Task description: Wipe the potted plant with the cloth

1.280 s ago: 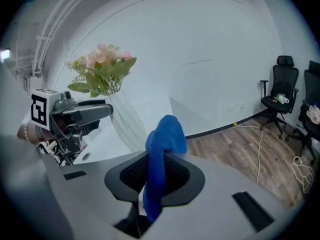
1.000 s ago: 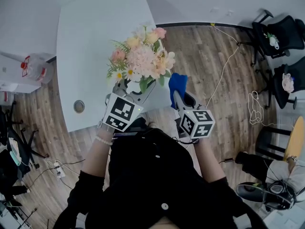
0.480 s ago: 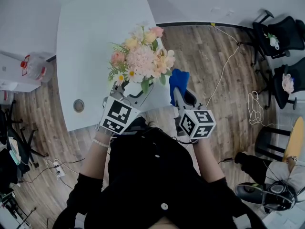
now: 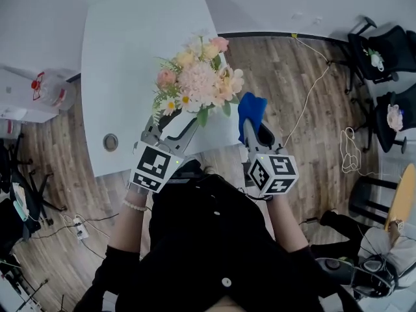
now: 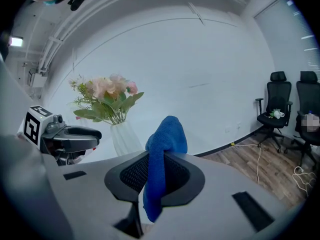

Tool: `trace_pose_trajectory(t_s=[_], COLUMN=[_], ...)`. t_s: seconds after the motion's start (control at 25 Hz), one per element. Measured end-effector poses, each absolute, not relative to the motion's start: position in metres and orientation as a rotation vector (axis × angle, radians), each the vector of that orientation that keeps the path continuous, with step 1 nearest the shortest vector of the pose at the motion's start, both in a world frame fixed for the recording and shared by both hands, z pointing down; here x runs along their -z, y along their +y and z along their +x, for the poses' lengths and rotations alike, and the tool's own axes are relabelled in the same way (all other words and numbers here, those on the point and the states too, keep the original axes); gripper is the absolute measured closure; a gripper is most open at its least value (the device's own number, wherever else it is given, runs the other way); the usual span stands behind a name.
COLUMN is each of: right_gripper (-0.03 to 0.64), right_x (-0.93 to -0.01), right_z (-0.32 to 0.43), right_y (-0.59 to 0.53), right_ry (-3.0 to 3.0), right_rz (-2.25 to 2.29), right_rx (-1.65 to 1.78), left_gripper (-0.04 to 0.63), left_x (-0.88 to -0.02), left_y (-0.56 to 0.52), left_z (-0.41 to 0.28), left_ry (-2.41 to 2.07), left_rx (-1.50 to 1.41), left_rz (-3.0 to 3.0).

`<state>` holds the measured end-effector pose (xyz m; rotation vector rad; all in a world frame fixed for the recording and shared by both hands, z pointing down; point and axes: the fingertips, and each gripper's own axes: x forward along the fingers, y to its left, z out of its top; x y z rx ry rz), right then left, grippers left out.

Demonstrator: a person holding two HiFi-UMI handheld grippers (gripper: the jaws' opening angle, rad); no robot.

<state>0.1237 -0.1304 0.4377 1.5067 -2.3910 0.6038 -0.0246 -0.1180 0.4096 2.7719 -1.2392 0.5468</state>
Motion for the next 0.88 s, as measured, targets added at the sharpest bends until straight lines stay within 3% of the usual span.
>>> trace_pose_trajectory(t_s=[0.2,0.88], right_gripper=[0.535,0.535], right_x=[-0.42,-0.38], right_z=[0.125,0.122], right_y=[-0.133,-0.121], right_ry=[-2.418,-2.462], right_rz=[1.563,1.539], right_rx=[-0.568,-0.308], left_gripper=[0.523,0.574], left_x=[-0.395,-0.37], left_y=[-0.111,-0.084], left_z=[-0.042,-0.059], left_ry=[-1.316,-1.397], left_rx=[-0.535,-0.494], left_rz=[2.757,2.706])
